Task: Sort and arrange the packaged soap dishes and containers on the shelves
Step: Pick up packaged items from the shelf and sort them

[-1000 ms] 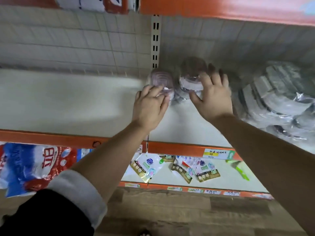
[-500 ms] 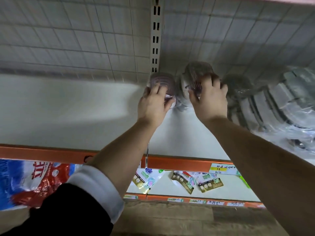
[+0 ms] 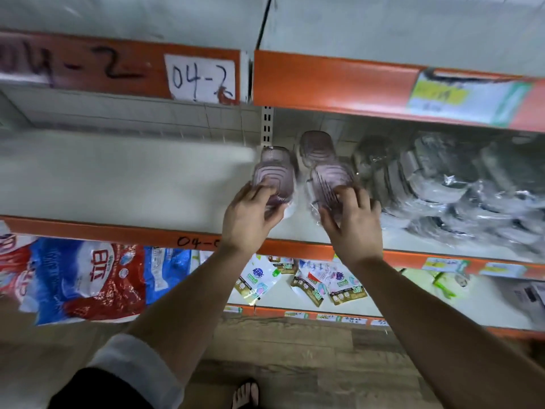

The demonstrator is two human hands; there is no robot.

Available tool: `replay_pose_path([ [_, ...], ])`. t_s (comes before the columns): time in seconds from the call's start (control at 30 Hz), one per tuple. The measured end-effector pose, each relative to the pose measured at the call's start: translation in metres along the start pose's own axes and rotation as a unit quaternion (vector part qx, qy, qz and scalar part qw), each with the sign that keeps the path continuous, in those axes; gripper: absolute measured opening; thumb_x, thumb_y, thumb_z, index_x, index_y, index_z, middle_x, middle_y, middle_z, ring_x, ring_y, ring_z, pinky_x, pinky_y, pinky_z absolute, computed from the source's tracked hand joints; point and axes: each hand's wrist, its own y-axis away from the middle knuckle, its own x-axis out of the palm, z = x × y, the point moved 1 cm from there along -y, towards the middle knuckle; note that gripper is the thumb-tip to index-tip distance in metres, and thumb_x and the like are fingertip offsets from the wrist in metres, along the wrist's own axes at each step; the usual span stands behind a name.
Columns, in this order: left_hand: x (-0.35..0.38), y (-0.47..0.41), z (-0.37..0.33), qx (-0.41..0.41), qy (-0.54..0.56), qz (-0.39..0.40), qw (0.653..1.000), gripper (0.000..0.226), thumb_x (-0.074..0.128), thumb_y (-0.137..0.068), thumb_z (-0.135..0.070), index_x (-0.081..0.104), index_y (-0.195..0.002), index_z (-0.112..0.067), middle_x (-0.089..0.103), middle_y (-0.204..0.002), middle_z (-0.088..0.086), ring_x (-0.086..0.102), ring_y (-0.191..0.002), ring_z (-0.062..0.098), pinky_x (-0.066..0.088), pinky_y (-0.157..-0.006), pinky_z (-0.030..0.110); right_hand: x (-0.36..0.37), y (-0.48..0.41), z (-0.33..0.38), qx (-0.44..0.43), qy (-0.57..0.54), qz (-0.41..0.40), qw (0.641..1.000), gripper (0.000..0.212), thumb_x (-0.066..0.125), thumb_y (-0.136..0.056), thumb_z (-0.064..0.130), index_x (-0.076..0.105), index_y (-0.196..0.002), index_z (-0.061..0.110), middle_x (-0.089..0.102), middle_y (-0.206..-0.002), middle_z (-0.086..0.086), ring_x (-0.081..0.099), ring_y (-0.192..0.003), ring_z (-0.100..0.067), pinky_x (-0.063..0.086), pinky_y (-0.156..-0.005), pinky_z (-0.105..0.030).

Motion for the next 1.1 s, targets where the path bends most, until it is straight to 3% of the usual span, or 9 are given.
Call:
replay_pose_path([
  [0.13,-0.046,0.039,-0.029,0.001,0.016,-0.006,1.000,0.043,0.055,-0.087,-0.042,0.070,-0.105,-0.006,0.070,-0.104,0.011,0.065,-0.103,0.031,0.056,-0.079,0.039,-0.043,0.044,0.017,0.017,-0.045,-0.004,0.999,0.036,0.068,-0.087,0.023,0.058,-0.115,0.002,0.057,-0.111,-0.017,0.052,-0.097,-0.041,0.036,-0.090,-0.045],
  [0.4,-0.154,0.092,-0.084,0.055,0.037,-0.063,0.996,0.040,0.061,-0.085,-0.037,0.072,-0.101,-0.002,0.071,-0.110,0.010,0.065,-0.107,0.034,0.057,-0.083,0.044,-0.138,0.107,0.053,-0.032,-0.123,-0.022,0.992,0.032,0.065,-0.087,0.021,0.058,-0.115,0.006,0.053,-0.125,-0.013,0.049,-0.108,-0.037,0.036,-0.094,-0.042],
  [0.57,-0.216,0.086,-0.103,0.088,0.026,-0.122,0.988,0.039,0.065,-0.085,-0.038,0.072,-0.100,-0.002,0.069,-0.118,0.010,0.062,-0.114,0.033,0.056,-0.089,0.045,-0.189,0.113,0.081,-0.064,-0.176,-0.080,0.979,0.041,0.054,-0.090,0.036,0.057,-0.121,0.009,0.050,-0.131,-0.010,0.043,-0.117,-0.029,0.033,-0.099,-0.034],
  [0.77,-0.264,0.036,-0.102,0.125,0.027,-0.196,0.972,0.035,0.068,-0.085,-0.034,0.071,-0.100,-0.002,0.069,-0.116,0.010,0.065,-0.109,0.028,0.054,-0.090,0.036,-0.229,0.068,0.113,-0.097,-0.164,-0.120,0.974,0.044,0.055,-0.088,0.037,0.058,-0.120,0.006,0.048,-0.135,-0.013,0.043,-0.120,-0.033,0.031,-0.102,-0.034],
  [0.97,-0.294,-0.029,-0.057,0.062,0.046,-0.134,0.988,0.029,0.077,-0.082,-0.026,0.068,-0.102,-0.006,0.071,-0.104,0.007,0.068,-0.093,0.023,0.047,-0.079,0.024,-0.235,0.001,0.143,-0.091,-0.111,-0.067,0.987,0.040,0.055,-0.085,0.031,0.059,-0.115,0.004,0.051,-0.127,-0.015,0.045,-0.113,-0.038,0.038,-0.098,-0.043],
  [1.1,-0.303,-0.065,-0.023,0.067,0.062,-0.049,0.995,0.031,0.073,-0.085,-0.028,0.066,-0.107,-0.009,0.070,-0.107,0.005,0.066,-0.095,0.022,0.053,-0.080,0.034,-0.223,-0.037,0.160,-0.079,-0.088,-0.031,0.992,0.046,0.047,-0.084,0.036,0.060,-0.114,0.005,0.054,-0.123,-0.014,0.046,-0.111,-0.038,0.035,-0.099,-0.041],
])
